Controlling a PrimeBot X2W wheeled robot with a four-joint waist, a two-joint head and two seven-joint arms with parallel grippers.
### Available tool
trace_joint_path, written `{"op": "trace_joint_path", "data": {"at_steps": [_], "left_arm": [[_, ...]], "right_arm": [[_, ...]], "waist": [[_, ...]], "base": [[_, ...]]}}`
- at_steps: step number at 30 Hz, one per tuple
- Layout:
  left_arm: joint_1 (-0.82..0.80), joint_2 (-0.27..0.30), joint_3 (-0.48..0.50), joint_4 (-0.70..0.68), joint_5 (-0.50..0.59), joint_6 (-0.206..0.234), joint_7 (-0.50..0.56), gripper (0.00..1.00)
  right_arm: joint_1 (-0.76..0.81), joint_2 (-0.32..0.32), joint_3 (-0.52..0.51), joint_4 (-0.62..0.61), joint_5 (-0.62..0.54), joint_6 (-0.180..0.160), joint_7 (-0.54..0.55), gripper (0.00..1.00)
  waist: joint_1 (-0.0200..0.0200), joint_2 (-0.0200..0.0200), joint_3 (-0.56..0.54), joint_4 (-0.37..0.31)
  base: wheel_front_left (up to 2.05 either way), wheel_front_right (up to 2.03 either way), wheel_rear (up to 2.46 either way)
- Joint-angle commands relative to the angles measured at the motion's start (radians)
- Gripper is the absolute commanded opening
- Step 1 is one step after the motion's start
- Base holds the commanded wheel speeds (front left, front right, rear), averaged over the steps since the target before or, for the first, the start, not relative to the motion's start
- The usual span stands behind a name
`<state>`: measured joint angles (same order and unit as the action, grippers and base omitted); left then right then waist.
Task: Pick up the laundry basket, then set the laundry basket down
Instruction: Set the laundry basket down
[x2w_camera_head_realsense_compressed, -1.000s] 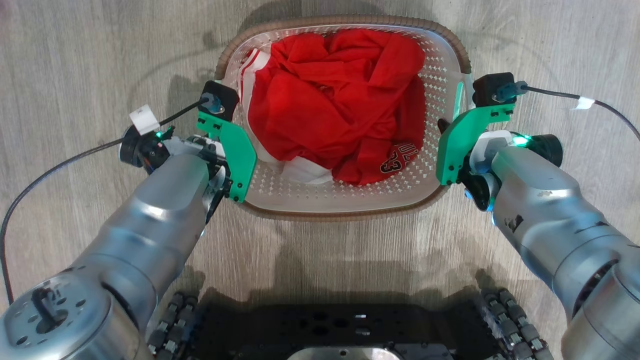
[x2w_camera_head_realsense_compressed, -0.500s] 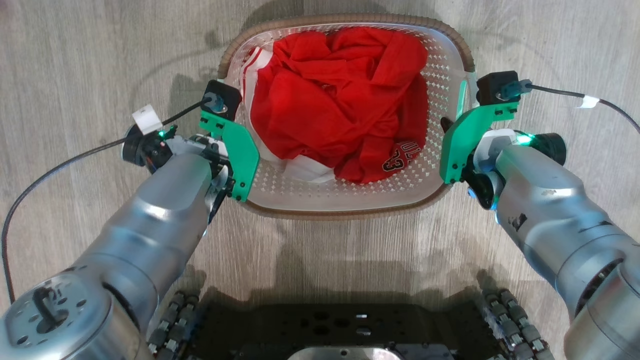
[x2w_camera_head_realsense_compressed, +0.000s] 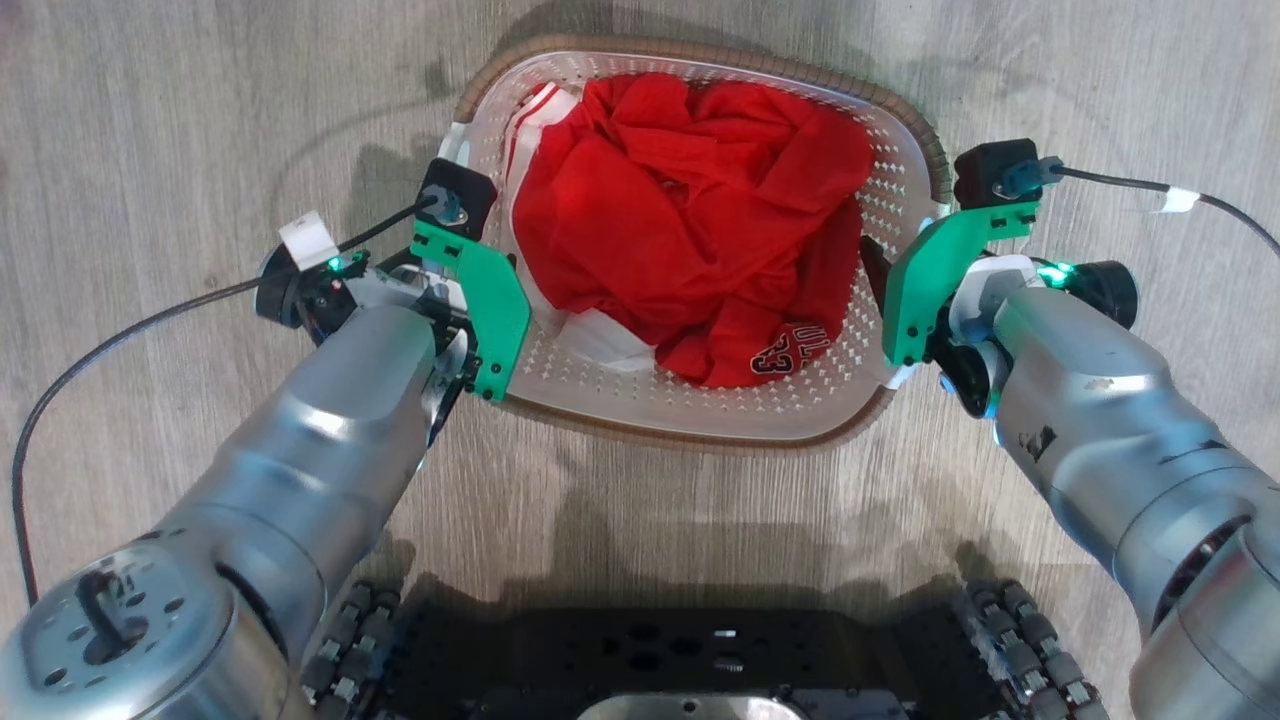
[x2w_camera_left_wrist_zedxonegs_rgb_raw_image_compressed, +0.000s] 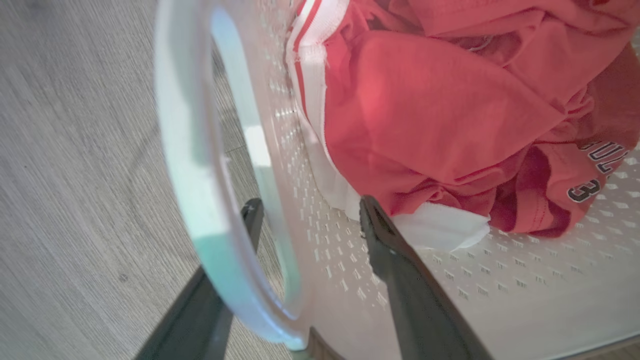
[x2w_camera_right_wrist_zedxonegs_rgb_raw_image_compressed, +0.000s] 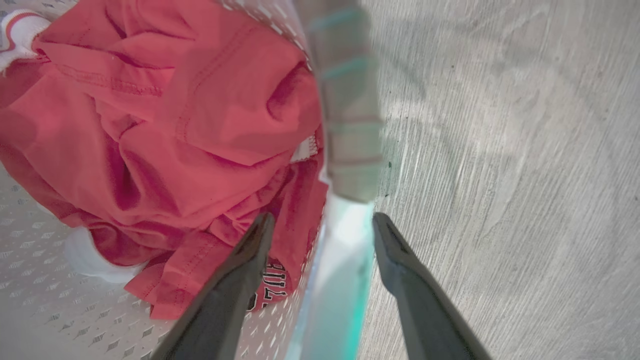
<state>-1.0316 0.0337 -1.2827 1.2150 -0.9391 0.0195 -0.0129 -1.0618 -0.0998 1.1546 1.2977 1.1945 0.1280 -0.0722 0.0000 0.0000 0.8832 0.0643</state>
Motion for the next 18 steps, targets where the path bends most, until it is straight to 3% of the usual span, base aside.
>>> {"op": "trace_joint_path", "data": {"at_steps": [1, 18], "left_arm": [[0.002, 0.017, 0.005, 0.000, 0.000, 0.011, 0.003, 1.00], [-0.001, 0.017, 0.004, -0.016, -0.006, 0.025, 0.005, 1.00]], "right_arm": [[0.049, 0.005, -0.003, -0.007, -0.012, 0.003, -0.005, 1.00], [0.007, 0.004, -0.009, -0.007, -0.058, 0.003, -0.023, 1.00]], "waist": [[0.0000, 0.0000, -0.001, 0.000], [0.0000, 0.0000, 0.005, 0.015]], "base": [[0.00, 0.00, 0.00], [0.00, 0.00, 0.00]]}}
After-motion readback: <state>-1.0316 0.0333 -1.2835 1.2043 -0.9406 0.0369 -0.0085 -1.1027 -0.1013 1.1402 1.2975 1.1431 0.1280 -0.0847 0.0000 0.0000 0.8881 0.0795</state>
